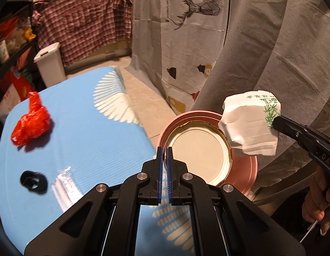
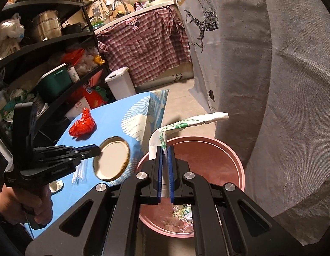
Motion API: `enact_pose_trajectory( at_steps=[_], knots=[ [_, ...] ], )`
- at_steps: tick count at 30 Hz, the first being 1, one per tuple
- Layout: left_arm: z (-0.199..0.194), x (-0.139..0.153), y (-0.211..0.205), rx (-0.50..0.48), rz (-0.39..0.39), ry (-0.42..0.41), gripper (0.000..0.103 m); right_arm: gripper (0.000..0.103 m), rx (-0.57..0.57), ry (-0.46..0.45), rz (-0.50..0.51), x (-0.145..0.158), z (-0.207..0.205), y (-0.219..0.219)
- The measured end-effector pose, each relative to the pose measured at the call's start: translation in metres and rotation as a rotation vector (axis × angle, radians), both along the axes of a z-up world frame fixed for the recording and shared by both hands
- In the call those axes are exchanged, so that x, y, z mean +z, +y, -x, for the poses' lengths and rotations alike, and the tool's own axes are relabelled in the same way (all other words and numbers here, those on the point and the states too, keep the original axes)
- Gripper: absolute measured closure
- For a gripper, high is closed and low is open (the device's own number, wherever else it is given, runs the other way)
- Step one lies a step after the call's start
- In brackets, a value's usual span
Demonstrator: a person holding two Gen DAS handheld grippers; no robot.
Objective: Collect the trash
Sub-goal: 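Carry the jar lid and paper bag over the pink bin with both tools, then open both tools to drop the lid and paper bag into the bin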
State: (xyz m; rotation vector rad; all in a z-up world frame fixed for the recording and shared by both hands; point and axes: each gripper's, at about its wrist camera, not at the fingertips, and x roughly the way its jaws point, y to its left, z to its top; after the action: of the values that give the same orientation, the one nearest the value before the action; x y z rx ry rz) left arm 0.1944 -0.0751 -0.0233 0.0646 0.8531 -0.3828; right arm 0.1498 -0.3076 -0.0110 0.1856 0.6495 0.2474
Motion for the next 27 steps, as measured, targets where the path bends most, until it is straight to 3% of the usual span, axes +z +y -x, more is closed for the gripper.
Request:
enact_pose_trajectory(
  at_steps=[19,24,27],
  knots=[
    [-0.026,-0.021,-0.028,-0.016,0.008,0.021,0.099,0.096,-0.058,0.056,0.025,-0.011,-0.01,-0.006],
    [-0.032,-0.022,-0.032,-0.019,0.014,0.03,0.098,0.093,-0.09,0.08,0.028,-0.015,-0.014,-0.011],
    [-0.037,-0.021,-0.037,-0.033,0.045,0.04,0.092,0.085,-0.094,0.088,0.033,-0.016,-0.016,-0.01]
  ],
)
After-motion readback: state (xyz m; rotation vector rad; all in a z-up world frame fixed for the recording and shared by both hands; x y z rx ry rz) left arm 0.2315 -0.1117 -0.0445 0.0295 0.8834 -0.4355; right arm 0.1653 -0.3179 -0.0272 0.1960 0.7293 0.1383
